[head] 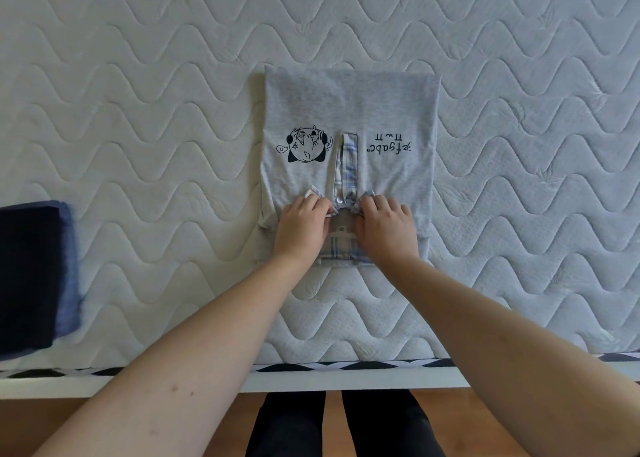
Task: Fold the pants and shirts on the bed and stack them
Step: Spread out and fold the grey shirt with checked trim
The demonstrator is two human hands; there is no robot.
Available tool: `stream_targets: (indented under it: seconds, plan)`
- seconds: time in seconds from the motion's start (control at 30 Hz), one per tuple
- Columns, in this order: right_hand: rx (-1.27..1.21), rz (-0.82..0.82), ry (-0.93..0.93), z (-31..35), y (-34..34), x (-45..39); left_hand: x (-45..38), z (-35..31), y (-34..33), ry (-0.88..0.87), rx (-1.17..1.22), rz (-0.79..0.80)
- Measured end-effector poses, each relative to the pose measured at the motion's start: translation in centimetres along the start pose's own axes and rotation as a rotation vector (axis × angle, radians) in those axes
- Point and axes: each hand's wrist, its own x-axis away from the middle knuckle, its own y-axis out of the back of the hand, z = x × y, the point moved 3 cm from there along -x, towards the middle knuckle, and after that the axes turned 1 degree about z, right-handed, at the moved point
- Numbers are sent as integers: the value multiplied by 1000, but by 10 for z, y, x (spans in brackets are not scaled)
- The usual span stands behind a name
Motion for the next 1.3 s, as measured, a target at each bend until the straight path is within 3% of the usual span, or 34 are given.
stream_targets:
  seconds: [0.13, 0.27, 0.43, 0.7, 0.9, 0.97, 1.07, 1.13, 1.2, 1.3]
  plan:
    - [-117, -222, 13, 1, 10, 20, 1, -2, 0, 10, -38, -23]
    - [-161, -295, 0, -1, 12, 28, 1, -2, -1, 31, -76, -7]
    - [-146, -291, 12, 2, 12, 24, 2, -6, 0, -37, -46, -83]
    - [-51, -82, 33, 6, -5, 16, 5, -1, -6, -110, 29, -114]
    - [-28, -183, 91, 0, -15, 35, 15, 4, -13, -165, -104, -156]
    - [-50, -113, 128, -4, -22, 42, 16, 4, -19, -207, -163, -75]
    - [-81, 71, 145, -7, -31, 44, 18, 8, -32, -205, -226, 188]
    - [-125, 76, 140, -8, -29, 41, 17, 11, -35, -202, -199, 243]
    - [-190, -6, 123, -10, -20, 38, 13, 10, -25, -235, -90, 173]
    - [-291, -110, -58, -27, -8, 34, 9, 16, 3, -175, 77, -111]
